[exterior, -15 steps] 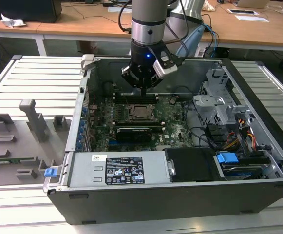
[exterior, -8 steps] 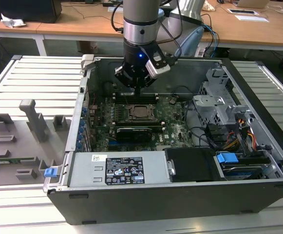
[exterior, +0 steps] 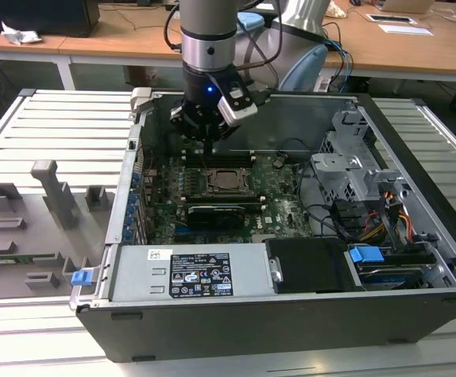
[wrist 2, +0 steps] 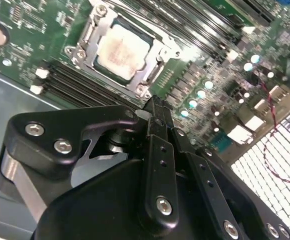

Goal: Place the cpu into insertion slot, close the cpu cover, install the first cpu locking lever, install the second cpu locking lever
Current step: 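Install the first cpu locking lever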

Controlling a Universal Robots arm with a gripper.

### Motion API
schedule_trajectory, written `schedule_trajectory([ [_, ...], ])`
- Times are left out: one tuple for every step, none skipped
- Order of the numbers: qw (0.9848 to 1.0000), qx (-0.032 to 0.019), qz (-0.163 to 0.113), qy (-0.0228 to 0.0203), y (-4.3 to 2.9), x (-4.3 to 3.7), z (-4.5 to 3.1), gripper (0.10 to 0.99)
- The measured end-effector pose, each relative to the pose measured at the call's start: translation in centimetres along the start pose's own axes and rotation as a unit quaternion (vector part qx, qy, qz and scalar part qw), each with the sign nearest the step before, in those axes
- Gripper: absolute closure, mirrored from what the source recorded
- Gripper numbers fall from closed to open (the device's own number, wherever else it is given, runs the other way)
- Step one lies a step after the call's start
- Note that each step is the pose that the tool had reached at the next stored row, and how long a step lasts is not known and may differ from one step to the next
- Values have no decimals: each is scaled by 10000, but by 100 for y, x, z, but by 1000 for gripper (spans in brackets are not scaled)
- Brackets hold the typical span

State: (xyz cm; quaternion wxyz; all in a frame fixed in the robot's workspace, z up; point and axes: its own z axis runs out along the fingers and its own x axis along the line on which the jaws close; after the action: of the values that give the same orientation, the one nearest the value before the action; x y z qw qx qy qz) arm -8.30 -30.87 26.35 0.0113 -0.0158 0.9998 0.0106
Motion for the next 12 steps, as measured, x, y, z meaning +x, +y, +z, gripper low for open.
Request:
schedule_trajectory([
  [10000, 0, 0, 0, 1, 26, 0, 980],
  [10000, 0, 0, 0, 2, 56, -1, 980],
  [10000, 0, 0, 0, 3, 101, -1, 980],
  [10000, 0, 0, 0, 4, 129, -1, 980],
  [10000, 0, 0, 0, 5, 157, -1, 980],
  [10000, 0, 0, 0, 7, 180, 0, 980],
  [10000, 0, 0, 0, 9, 198, 1, 980],
  [10000, -1, 0, -1, 12, 216, 3, 980],
  [10000, 0, 0, -1, 18, 234, 5, 980],
  [10000, 0, 0, 0, 25, 248, 6, 980],
  [10000, 1, 1, 1, 34, 261, 9, 980],
  [10000, 0, 0, 0, 43, 269, 13, 980],
])
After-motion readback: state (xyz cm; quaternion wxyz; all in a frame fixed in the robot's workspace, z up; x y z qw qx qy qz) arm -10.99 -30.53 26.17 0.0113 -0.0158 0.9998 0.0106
